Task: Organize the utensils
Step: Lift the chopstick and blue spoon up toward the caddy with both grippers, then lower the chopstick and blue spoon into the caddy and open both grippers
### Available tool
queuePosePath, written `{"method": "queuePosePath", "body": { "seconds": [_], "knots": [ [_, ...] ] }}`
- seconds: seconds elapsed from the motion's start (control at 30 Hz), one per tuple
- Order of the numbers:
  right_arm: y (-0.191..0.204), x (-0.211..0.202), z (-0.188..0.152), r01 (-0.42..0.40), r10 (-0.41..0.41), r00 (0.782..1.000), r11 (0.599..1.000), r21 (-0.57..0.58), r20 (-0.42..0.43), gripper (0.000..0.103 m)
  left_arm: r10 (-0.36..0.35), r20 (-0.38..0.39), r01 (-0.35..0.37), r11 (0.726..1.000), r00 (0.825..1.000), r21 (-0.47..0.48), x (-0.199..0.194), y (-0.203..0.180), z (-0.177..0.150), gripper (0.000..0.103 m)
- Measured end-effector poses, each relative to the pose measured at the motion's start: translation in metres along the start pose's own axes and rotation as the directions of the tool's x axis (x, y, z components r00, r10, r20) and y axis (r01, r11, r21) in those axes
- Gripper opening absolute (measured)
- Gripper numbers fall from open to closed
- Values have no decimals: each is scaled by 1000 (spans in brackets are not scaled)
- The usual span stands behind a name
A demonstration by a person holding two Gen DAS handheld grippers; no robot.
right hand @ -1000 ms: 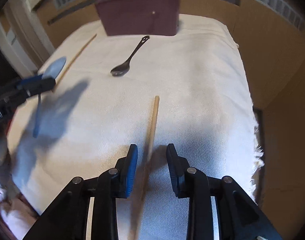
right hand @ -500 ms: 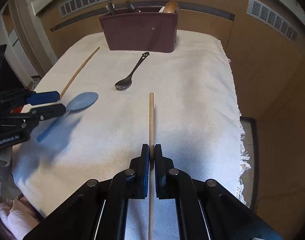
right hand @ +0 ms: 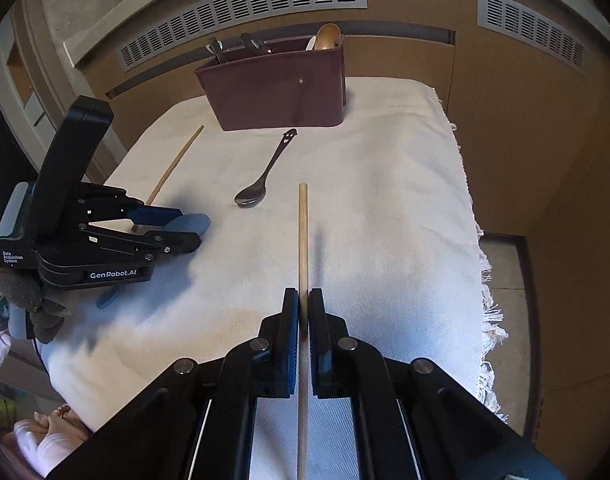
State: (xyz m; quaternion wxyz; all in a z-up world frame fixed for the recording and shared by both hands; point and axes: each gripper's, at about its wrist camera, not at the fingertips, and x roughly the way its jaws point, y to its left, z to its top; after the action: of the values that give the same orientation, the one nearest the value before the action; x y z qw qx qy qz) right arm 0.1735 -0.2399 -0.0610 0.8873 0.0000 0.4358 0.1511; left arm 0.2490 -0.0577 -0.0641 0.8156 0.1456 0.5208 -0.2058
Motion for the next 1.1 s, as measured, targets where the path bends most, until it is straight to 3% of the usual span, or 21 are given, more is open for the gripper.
{"method": "queuePosePath", "body": {
  "seconds": [0.13,0.2,0.3,0.47,0.57,0.63,0.67,0.7,0.73,0.8,0.87,0.93,1.0,1.1],
  "knots": [
    [4,-13,4,-1,1,998,1000,1,64,4,10,155,7,994,988,-108,-33,8,-8,36],
    [8,-21,6,12,-11,995,1000,-4,99,4,19,264,29,984,964,-174,-61,12,-18,36],
    [15,-30,9,18,-16,990,1000,-15,141,4,43,365,36,978,930,-206,-92,9,-31,36],
    [24,-43,17,3,1,981,1000,-20,194,4,65,447,38,975,892,-217,-121,8,-36,36],
    [28,-60,33,-7,12,965,1000,-20,262,4,51,496,71,972,867,-224,-139,14,-27,36],
    [31,-78,54,0,12,945,999,-36,326,4,43,546,92,972,837,-217,-160,15,-17,36],
    [33,-87,65,8,8,934,999,-45,357,4,41,582,103,972,812,-212,-175,16,-8,36],
    [35,-102,84,26,0,912,998,-58,409,4,40,627,116,972,778,-205,-191,19,3,36],
    [36,-111,96,35,-2,897,997,-67,442,4,37,654,124,972,755,-198,-201,22,12,36],
    [38,-137,132,68,-16,845,995,-78,535,4,50,721,127,974,691,-189,-226,28,34,36],
    [39,-152,159,79,-16,806,994,-80,592,4,67,789,130,974,611,-183,-247,38,56,36],
    [38,-160,186,92,-26,768,993,-70,640,4,86,827,131,973,555,-190,-257,51,76,36],
    [38,-157,211,103,-33,742,992,-66,670,4,92,841,136,972,533,-193,-258,61,94,36],
    [40,-140,238,115,-38,735,991,-69,677,4,114,847,128,970,519,-209,-250,81,120,36]
  ]
}}
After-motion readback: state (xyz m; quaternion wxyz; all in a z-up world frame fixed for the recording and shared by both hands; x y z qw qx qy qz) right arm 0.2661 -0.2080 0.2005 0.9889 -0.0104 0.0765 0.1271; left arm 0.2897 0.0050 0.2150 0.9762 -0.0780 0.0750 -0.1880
